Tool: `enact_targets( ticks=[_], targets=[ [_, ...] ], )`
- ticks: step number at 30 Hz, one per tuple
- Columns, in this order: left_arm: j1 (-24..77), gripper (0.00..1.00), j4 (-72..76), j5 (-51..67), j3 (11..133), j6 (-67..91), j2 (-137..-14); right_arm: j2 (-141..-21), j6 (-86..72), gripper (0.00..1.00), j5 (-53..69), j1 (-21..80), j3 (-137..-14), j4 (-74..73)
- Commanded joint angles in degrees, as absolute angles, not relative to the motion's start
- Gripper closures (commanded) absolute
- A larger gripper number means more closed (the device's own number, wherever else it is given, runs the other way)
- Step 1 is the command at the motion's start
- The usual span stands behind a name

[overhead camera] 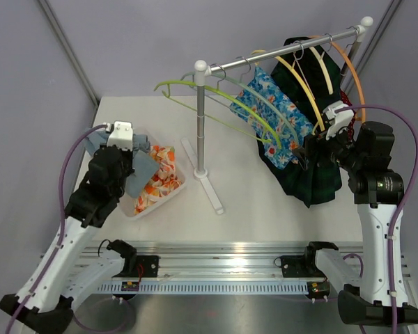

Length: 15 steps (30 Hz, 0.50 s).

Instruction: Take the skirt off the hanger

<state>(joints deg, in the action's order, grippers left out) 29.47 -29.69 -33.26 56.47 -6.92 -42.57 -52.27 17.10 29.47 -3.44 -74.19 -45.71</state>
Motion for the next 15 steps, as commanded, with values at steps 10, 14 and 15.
enact_targets(
  ticks=[10, 14, 15],
  targets=[
    [7.82, 1.00, -26.01, -1.58, 50.37, 7.73, -60.11, -50.98, 18.45, 0.09, 32.25, -3.96, -76.02, -47.37],
    [6.86, 0.87, -25.84, -1.41, 46.76, 8.61, -61.61, -51.76, 19.60, 0.09, 34.36, -4.04, -78.48, -49.04],
    [6.51, 0.80, -25.58, -1.32, 45.97, 8.61, -61.44, -51.94, 19.77, 0.09, 35.06, -3.96, -79.01, -49.74]
  ],
)
